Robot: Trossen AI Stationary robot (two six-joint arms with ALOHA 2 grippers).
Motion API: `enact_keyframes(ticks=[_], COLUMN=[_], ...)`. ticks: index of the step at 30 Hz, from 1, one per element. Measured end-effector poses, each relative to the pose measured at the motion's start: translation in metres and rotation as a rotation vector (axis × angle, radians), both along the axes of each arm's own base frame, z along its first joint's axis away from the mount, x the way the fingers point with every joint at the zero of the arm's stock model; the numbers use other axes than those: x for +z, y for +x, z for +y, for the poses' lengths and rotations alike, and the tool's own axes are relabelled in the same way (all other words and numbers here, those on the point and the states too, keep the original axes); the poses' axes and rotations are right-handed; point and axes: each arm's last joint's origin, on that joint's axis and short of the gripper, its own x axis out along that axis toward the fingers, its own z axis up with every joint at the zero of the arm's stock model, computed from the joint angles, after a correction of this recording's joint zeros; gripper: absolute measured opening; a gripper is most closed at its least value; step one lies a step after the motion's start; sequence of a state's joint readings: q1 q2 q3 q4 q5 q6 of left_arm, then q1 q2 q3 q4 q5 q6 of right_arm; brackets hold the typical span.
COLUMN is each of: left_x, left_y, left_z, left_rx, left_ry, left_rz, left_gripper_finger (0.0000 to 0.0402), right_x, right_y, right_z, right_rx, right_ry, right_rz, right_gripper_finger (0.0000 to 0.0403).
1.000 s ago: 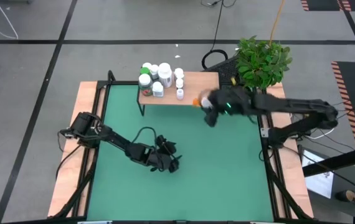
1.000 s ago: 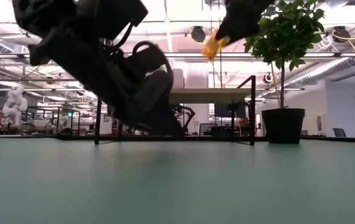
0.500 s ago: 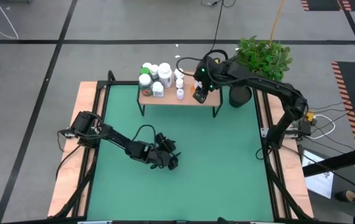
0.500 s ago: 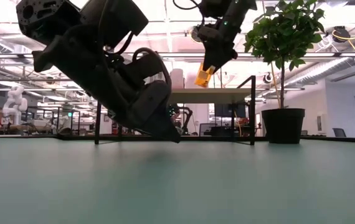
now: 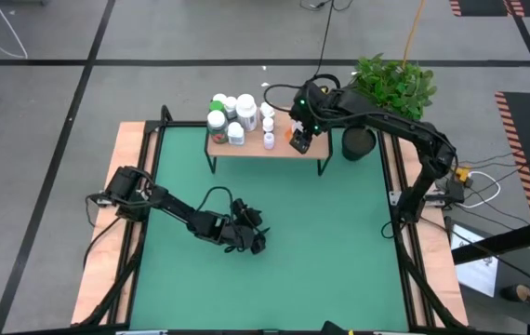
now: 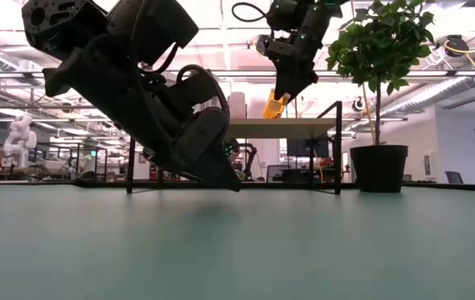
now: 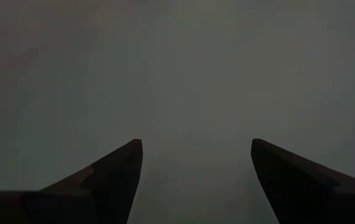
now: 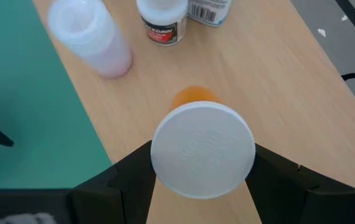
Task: Pick and place medicine bottles onto shelf by color
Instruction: Put the orange bottle on the shelf
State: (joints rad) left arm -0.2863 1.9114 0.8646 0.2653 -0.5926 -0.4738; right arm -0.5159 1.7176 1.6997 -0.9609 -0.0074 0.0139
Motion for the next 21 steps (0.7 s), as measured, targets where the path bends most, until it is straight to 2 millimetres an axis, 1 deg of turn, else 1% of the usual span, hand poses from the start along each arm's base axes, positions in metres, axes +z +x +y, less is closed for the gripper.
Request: enact_keyframes(ticks=[7, 15, 21], left_x=[0.0, 0.0002, 0.0002], left_y=[0.0, 0.0001, 0.0001], left_z=[0.0, 0.0, 0.0], left_rx=[0.001, 0.002, 0.002], left_ry=[-0.001, -0.003, -0.003], left_rz=[-0.001, -0.003, -0.002], left_gripper_finger=[0.0298, 0.0298, 0.0299], right_x=[0.0002, 0.0008, 0.0009], right_y=[0.0003, 0.0013, 0.0016], right_z=[-0.0001, -0.0008, -0.0009], right_rx=[0.0, -0.001, -0.001], right_ry=[-0.003, -0.01, -0.012], right_rz=[-0.003, -0.015, -0.018], right_gripper_finger=[0.0216, 0.0237, 0.024])
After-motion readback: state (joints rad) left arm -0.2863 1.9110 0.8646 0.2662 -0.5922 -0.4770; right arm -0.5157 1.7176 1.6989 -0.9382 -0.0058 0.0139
